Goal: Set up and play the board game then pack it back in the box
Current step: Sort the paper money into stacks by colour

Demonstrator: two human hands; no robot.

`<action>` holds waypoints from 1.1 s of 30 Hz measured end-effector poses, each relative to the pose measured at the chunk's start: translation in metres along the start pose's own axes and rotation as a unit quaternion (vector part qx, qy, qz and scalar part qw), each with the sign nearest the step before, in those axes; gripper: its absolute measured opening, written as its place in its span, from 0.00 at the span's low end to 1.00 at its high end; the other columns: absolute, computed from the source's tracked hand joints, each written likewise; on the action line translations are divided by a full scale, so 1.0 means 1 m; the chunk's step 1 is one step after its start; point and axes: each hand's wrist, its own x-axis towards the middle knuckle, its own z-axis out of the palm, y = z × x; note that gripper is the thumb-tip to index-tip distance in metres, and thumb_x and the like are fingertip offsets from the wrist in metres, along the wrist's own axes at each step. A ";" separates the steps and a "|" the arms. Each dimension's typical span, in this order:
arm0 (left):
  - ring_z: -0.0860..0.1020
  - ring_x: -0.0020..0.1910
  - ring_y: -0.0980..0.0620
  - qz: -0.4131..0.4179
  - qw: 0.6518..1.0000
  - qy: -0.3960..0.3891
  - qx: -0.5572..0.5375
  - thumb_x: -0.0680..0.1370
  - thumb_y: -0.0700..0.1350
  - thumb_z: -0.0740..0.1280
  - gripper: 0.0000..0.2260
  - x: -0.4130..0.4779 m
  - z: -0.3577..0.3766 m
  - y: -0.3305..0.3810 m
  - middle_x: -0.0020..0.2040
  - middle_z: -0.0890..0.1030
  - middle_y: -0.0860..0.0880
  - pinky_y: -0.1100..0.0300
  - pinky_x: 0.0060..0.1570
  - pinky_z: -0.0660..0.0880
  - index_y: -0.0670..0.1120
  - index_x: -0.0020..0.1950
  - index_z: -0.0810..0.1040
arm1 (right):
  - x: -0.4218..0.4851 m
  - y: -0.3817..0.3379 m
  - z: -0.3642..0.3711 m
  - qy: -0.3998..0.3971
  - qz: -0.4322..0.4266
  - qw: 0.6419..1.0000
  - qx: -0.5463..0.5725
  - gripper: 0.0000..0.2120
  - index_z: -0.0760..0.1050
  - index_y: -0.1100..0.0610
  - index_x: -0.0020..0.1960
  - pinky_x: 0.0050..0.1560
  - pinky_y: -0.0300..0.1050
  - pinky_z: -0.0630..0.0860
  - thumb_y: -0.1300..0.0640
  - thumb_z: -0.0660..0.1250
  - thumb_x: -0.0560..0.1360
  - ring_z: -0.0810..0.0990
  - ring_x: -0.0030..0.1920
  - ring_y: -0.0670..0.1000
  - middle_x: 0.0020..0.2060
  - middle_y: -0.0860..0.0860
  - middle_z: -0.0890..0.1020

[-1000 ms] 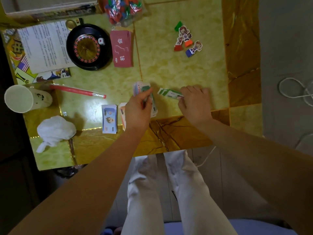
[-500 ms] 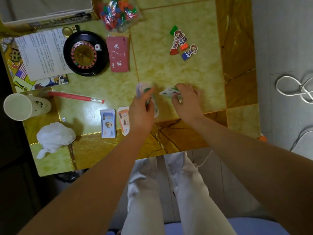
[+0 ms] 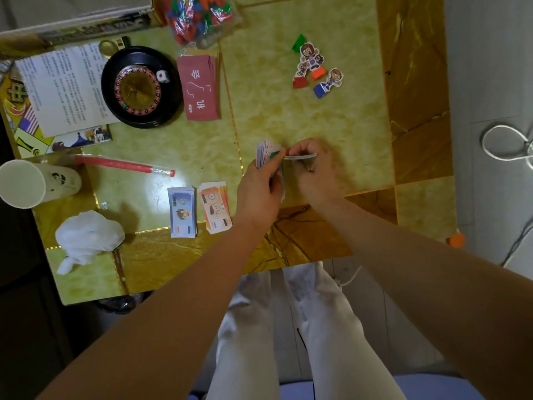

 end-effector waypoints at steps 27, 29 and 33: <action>0.77 0.35 0.51 -0.245 0.944 0.063 -0.209 0.75 0.41 0.71 0.05 -0.041 -0.063 0.003 0.38 0.81 0.44 0.55 0.41 0.76 0.40 0.42 0.82 | -0.052 -0.048 0.017 -0.188 0.098 0.977 0.011 0.14 0.71 0.58 0.64 0.58 0.56 0.76 0.57 0.62 0.80 0.79 0.55 0.55 0.57 0.54 0.79; 0.78 0.38 0.50 -0.254 0.942 0.058 -0.211 0.75 0.41 0.72 0.05 -0.044 -0.068 -0.001 0.42 0.83 0.42 0.55 0.41 0.76 0.40 0.43 0.83 | -0.053 -0.047 0.016 -0.140 0.127 0.981 0.042 0.11 0.75 0.61 0.58 0.56 0.56 0.78 0.57 0.66 0.78 0.81 0.53 0.56 0.52 0.56 0.82; 0.81 0.46 0.46 -0.262 0.941 0.050 -0.210 0.76 0.39 0.70 0.05 -0.051 -0.076 -0.016 0.48 0.84 0.42 0.49 0.50 0.80 0.40 0.49 0.84 | -0.051 -0.042 0.015 -0.120 0.195 0.969 0.098 0.11 0.76 0.64 0.57 0.44 0.38 0.76 0.62 0.69 0.76 0.79 0.51 0.52 0.53 0.56 0.81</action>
